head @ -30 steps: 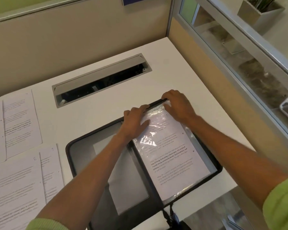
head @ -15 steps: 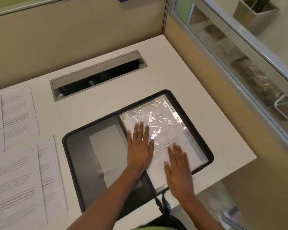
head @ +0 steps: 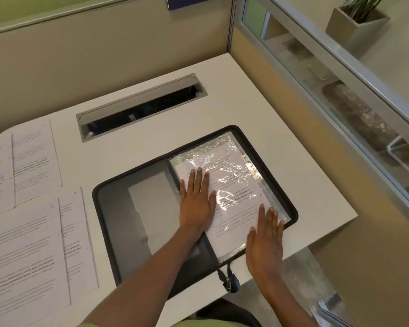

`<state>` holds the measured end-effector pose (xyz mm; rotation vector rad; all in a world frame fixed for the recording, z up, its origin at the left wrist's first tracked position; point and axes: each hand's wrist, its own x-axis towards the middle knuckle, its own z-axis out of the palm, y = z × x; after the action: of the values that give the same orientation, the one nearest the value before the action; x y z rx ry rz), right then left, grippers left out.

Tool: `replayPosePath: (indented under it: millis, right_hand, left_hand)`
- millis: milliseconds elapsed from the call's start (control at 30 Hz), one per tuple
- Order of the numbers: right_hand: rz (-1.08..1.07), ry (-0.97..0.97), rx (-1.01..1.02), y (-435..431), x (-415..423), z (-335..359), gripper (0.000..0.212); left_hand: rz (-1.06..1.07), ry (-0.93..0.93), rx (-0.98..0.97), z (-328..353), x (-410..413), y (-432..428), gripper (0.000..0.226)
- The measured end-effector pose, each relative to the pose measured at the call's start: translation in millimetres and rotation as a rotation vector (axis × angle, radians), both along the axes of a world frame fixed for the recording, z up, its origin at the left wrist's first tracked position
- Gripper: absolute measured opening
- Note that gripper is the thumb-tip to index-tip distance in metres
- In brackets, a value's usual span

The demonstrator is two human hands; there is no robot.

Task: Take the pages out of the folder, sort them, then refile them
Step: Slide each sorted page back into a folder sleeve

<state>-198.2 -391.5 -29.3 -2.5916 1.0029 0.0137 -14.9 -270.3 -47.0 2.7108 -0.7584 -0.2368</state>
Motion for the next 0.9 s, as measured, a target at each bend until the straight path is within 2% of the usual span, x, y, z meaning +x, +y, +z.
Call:
replayPosePath:
  millis: [200,367,433,567,667,700,800,900]
  right_hand:
    - [-0.07,-0.021,0.01,4.1,-1.6,4.4,0.074]
    - [-0.087,-0.13,0.258,8.9,2.1,15.2,0.076]
    - [-0.049,-0.177,0.276,13.6,2.8,19.9,0.078]
    - [0.17,-0.36,0.222,30.5,3.2,31.2,0.072]
    - [0.397,-0.531,0.169,44.7,0.1,33.9,0.07]
    - [0.481,-0.563,0.151,50.0,-0.8,35.5,0.07]
    - [0.683,-0.579,0.017,66.1,-1.8,36.7,0.073]
    - [0.751,-0.457,0.052,81.9,-3.3,34.8,0.079]
  left_hand:
    - [-0.024,0.03,-0.021,-1.4,3.2,3.7,0.065]
    - [-0.025,0.058,-0.038,1.2,4.9,4.0,0.069]
    - [0.034,0.139,-0.192,9.8,5.8,2.3,0.068]
    - [0.352,0.415,-0.697,45.1,12.2,5.9,0.066]
    - [0.599,0.603,-1.01,84.6,30.4,16.3,0.045]
    - [0.658,0.631,-1.047,94.3,38.7,23.1,0.041]
    - [0.739,0.67,-0.998,118.9,50.1,51.7,0.039]
    - [0.859,0.755,-1.081,125.6,52.0,87.4,0.056]
